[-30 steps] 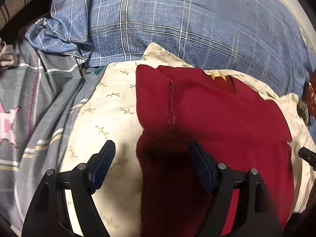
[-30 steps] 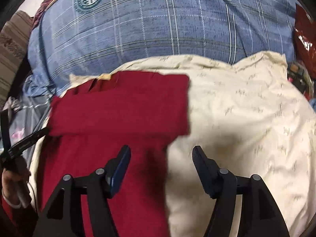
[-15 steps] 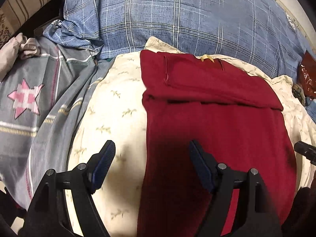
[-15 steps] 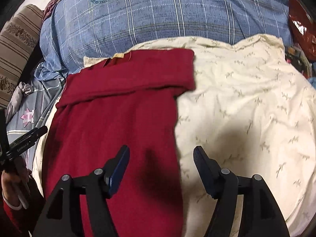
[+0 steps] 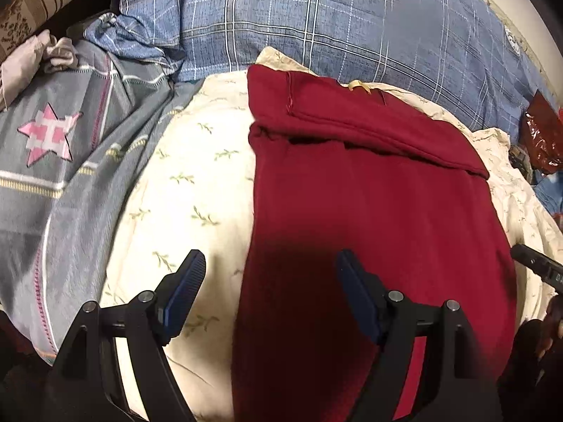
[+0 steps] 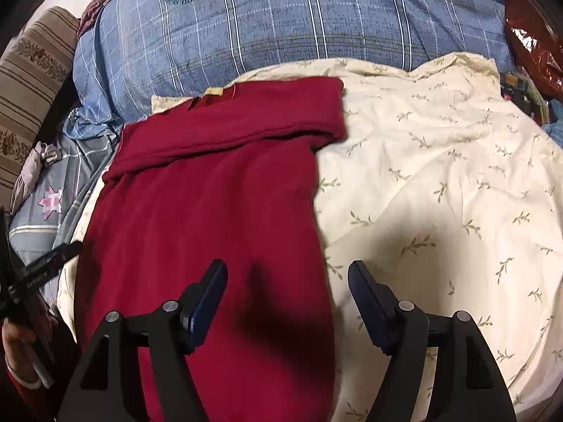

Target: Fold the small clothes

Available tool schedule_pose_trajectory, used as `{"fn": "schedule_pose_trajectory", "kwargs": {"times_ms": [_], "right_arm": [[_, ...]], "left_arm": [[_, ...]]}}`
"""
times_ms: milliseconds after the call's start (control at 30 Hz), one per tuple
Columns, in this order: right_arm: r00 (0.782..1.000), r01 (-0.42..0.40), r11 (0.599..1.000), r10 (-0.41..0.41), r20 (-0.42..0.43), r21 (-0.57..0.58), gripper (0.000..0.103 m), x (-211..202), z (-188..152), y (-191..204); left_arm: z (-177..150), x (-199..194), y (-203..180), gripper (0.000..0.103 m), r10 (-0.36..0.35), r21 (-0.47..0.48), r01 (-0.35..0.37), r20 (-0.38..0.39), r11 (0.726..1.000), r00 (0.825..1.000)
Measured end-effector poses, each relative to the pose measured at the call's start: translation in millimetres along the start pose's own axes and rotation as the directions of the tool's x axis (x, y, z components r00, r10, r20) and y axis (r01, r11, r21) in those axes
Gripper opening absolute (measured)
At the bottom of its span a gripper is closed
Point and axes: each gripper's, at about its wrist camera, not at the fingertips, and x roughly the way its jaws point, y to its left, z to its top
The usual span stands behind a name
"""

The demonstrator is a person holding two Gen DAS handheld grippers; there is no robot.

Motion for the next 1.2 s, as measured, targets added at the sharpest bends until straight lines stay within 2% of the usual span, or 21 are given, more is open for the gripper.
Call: {"fn": "schedule_pose_trajectory", "kwargs": {"times_ms": [167, 267, 333, 433, 500, 533, 567, 633, 833, 1000, 1033, 1067, 1100, 1133, 1200], "right_arm": [[0.999, -0.002, 1.000, 0.001, 0.034, 0.030, 0.073, 3.3, 13.8, -2.2], [0.994, 0.056, 0.998, -0.059, 0.088, 0.038, 0.073, 12.7, 37.2, -10.0], [0.986, 0.124, 0.992, -0.122, 0.112, -0.011, 0.073, 24.5, 54.5, -10.3], [0.971, 0.232, 0.965, -0.221, 0.094, -0.121, 0.072, 50.2, 70.4, -3.1], [0.969, 0.242, 0.958, -0.229, 0.098, -0.152, 0.070, 62.0, 75.3, -0.6], [0.969, 0.239, 0.958, -0.225, 0.103, -0.160, 0.064, 66.2, 78.1, -1.2], [0.967, 0.243, 0.956, -0.225, 0.118, -0.165, 0.046, 70.4, 81.4, -0.7], [0.963, 0.260, 0.951, -0.241, 0.123, -0.170, 0.021, 79.9, 89.4, -1.1], [0.960, 0.269, 0.955, -0.257, 0.109, -0.124, 0.019, 84.8, 91.1, -8.6], [0.970, 0.235, 0.968, -0.228, 0.087, -0.084, 0.021, 64.6, 82.7, -15.4], [0.975, 0.213, 0.975, -0.208, 0.084, -0.065, 0.026, 55.4, 79.3, -18.8], [0.983, 0.174, 0.984, -0.171, 0.073, -0.045, 0.044, 45.7, 74.8, -21.5], [0.992, 0.115, 0.993, -0.113, 0.058, -0.022, 0.056, 34.4, 68.1, -24.6], [0.998, 0.041, 0.999, -0.041, 0.046, 0.002, 0.073, 21.0, 57.7, -27.8], [0.999, -0.027, 1.000, 0.027, 0.031, -0.007, 0.075, 3.5, 39.7, -26.2]], "left_arm": [[-12.4, -1.7, 8.1, 0.077, -0.039, -0.038, 0.039, -0.009, 0.999, 0.999], [-17.9, 4.0, 12.5, 0.077, -0.036, -0.051, 0.035, -0.021, 0.998, 0.999], [-19.0, 6.9, 15.5, 0.077, -0.041, -0.059, 0.039, -0.027, 0.997, 0.999], [-21.1, 7.7, 18.8, 0.077, -0.038, -0.059, 0.037, -0.021, 0.998, 0.999], [-21.3, 8.1, 20.8, 0.077, -0.029, -0.052, 0.028, -0.015, 0.998, 0.999], [-21.5, 9.2, 21.7, 0.077, -0.027, -0.051, 0.026, -0.016, 0.998, 1.000], [-21.9, 10.6, 22.9, 0.077, -0.028, -0.052, 0.027, -0.020, 0.998, 0.999], [-21.9, 11.8, 24.2, 0.077, -0.035, -0.059, 0.034, -0.028, 0.998, 0.999], [-21.7, -3.0, 31.4, 0.077, -0.104, -0.107, 0.100, -0.026, 0.989, 0.994], [-29.5, -15.9, 32.9, 0.077, -0.118, -0.092, 0.115, -0.028, 0.989, 0.993], [-32.8, -18.0, 34.0, 0.077, -0.120, -0.092, 0.117, -0.031, 0.989, 0.992], [-34.8, -19.2, 35.1, 0.077, -0.121, -0.091, 0.117, -0.034, 0.989, 0.992], [-39.0, -21.2, 36.0, 0.077, -0.118, -0.088, 0.115, -0.041, 0.990, 0.992], [-39.9, -20.9, 36.4, 0.077, -0.117, -0.086, 0.113, -0.045, 0.990, 0.992], [-47.7, -22.6, 35.9, 0.077, -0.116, -0.079, 0.111, -0.063, 0.991, 0.991]]}}
